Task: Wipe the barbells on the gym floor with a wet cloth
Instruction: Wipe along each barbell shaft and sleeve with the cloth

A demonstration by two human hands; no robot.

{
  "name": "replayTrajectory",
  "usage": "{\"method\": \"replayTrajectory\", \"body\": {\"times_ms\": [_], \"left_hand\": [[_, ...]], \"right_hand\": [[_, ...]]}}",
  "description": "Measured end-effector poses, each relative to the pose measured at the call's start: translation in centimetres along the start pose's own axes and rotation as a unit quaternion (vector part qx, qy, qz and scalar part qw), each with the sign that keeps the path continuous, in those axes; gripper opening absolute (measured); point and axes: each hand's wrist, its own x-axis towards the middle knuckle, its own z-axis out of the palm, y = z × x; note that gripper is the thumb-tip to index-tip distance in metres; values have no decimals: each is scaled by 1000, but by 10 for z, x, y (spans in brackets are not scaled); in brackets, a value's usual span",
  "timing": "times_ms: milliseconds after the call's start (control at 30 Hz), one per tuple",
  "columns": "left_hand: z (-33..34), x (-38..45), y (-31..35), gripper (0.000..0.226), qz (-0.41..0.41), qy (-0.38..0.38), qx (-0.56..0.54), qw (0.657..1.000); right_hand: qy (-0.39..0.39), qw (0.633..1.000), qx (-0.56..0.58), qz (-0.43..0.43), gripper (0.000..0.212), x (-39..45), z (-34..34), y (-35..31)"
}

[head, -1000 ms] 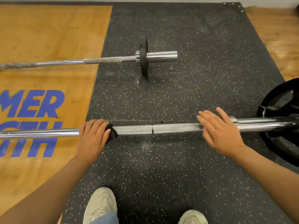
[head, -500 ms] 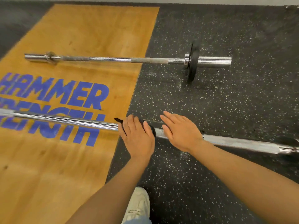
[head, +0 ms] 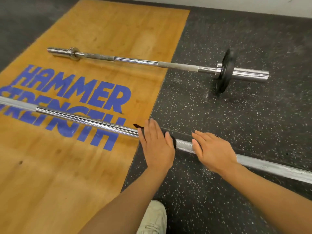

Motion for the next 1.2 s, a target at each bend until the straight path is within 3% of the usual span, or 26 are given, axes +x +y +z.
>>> {"method": "replayTrajectory", "body": {"times_ms": [67,133,267,333,433,533,633,667,800,933,1000,1133,1200], "left_hand": [[2,-4,7,60,57,-17,14,998],[1,9,-5,60,45,-7,23,999],[-9,44,-51,56,-136,6,16,991],[-9,49,-61,58,-175,16,14,984],[-4,37,-45,64,-90,12,35,995],[-4,9,-18,55,60,-14,26,998],[-2,12,-27,43,147,2,11,989],[-3,19,-37,42,138,9,11,990],[-12,57,-87,48,-34,32,33,998],[-12,64,-91,50,-59,50,37,996],[-10,54,-78,50,-18,48,36,998],[2,24,-55,37,172,52,-1,984],[3,33,-61,34,202,64,-12,977]], "right_hand": [[12,1000,0,4,76,0,1,0],[31,1000,1,3,77,0,3,2],[56,998,-4,-18,73,1,5,3],[57,997,-25,-36,70,1,5,4],[59,996,-48,-48,70,1,5,4],[53,995,-59,-59,69,0,7,6],[54,993,-65,-82,67,-2,8,7],[56,992,-69,-90,67,-2,8,7],[68,986,-86,-122,60,-4,10,10],[82,981,-108,-139,59,-3,12,12],[86,979,-112,-145,57,-2,12,12],[91,976,-122,-154,54,-1,9,12],[92,976,-122,-154,54,-2,10,12]]}}
